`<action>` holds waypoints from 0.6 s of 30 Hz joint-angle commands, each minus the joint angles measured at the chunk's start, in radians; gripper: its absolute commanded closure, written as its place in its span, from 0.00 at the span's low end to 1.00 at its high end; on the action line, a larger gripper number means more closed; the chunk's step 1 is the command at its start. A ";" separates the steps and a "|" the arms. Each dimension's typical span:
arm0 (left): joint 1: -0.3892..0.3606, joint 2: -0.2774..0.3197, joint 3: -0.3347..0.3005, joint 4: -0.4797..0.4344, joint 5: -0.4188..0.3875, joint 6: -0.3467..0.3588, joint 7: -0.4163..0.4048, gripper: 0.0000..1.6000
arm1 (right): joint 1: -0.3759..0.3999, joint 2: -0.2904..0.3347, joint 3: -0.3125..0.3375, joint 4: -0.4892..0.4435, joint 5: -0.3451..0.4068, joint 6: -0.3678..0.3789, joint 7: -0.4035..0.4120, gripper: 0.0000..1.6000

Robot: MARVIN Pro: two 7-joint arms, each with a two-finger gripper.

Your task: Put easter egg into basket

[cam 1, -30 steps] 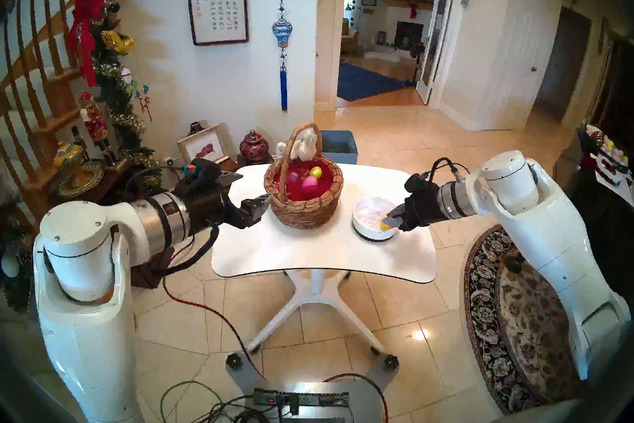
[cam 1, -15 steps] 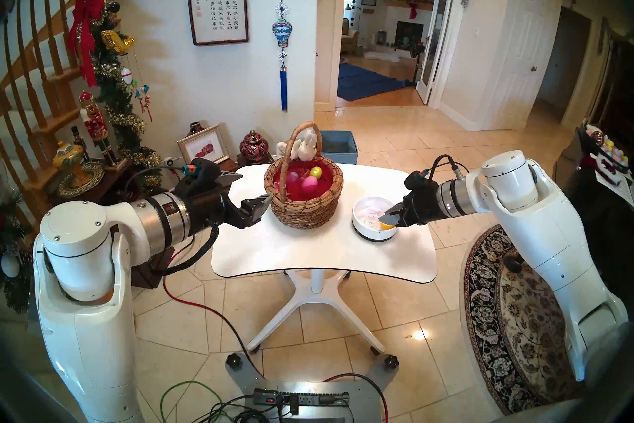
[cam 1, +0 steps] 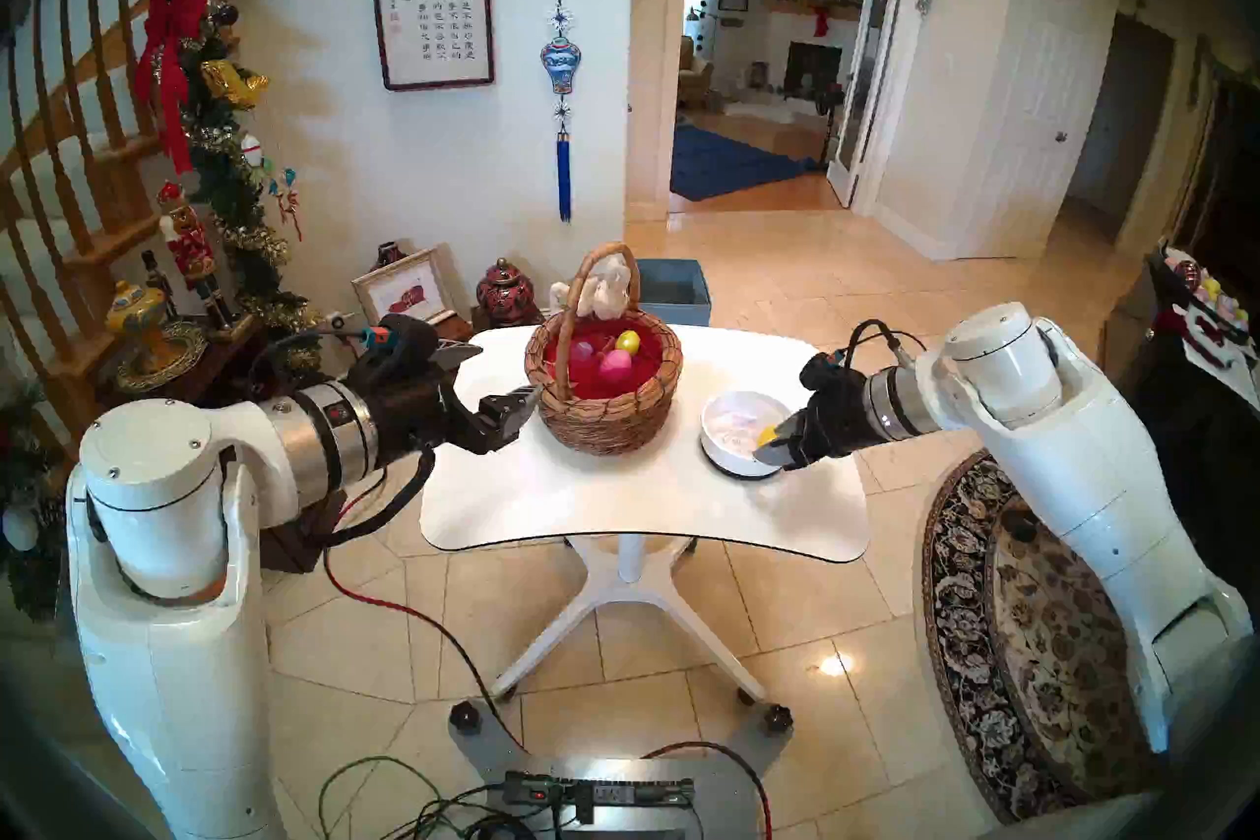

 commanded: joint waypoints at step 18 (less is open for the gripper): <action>-0.002 0.001 0.002 -0.005 0.000 0.000 0.000 0.00 | 0.005 0.009 0.017 -0.014 -0.013 0.001 -0.015 0.04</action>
